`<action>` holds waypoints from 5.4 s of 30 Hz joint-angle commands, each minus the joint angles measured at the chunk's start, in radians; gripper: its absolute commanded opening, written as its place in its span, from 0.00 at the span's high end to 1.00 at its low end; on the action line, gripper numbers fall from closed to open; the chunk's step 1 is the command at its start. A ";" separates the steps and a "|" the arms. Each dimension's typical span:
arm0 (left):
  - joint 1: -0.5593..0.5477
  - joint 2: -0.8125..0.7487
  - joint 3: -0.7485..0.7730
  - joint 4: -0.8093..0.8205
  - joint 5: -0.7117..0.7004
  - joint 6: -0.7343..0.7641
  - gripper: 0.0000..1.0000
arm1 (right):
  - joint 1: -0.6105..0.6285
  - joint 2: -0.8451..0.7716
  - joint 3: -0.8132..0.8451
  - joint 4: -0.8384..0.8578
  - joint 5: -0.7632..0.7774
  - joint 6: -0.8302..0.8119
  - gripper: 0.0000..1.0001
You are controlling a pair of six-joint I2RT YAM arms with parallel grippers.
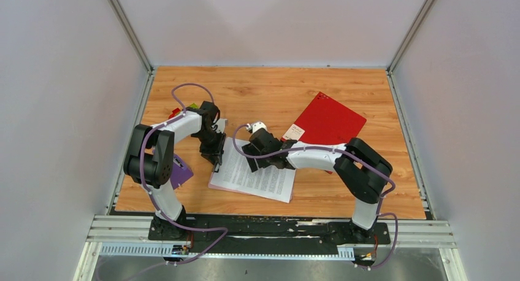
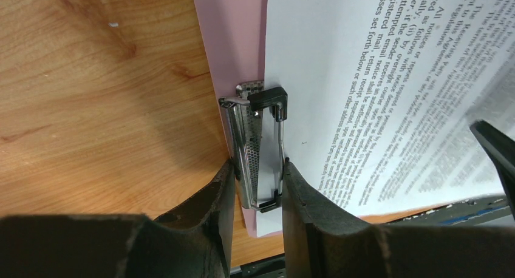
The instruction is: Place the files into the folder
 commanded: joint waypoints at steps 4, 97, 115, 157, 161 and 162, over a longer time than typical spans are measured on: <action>0.001 -0.032 -0.010 0.020 -0.001 0.008 1.00 | 0.012 0.067 -0.017 0.095 -0.007 -0.075 0.30; 0.014 -0.054 -0.027 0.021 0.073 0.011 1.00 | -0.084 0.021 -0.123 0.151 -0.325 -0.740 0.39; 0.015 -0.052 -0.034 0.033 0.092 0.006 1.00 | -0.087 0.061 -0.070 0.128 -0.317 -0.766 0.39; 0.015 -0.042 -0.031 0.036 0.086 0.009 1.00 | -0.086 0.105 -0.039 0.164 -0.420 -0.947 0.42; 0.015 -0.044 -0.031 0.033 0.070 0.010 1.00 | -0.086 0.113 -0.033 0.167 -0.423 -0.957 0.42; 0.015 -0.043 -0.031 0.032 0.066 0.010 1.00 | -0.086 0.115 -0.028 0.163 -0.424 -0.957 0.42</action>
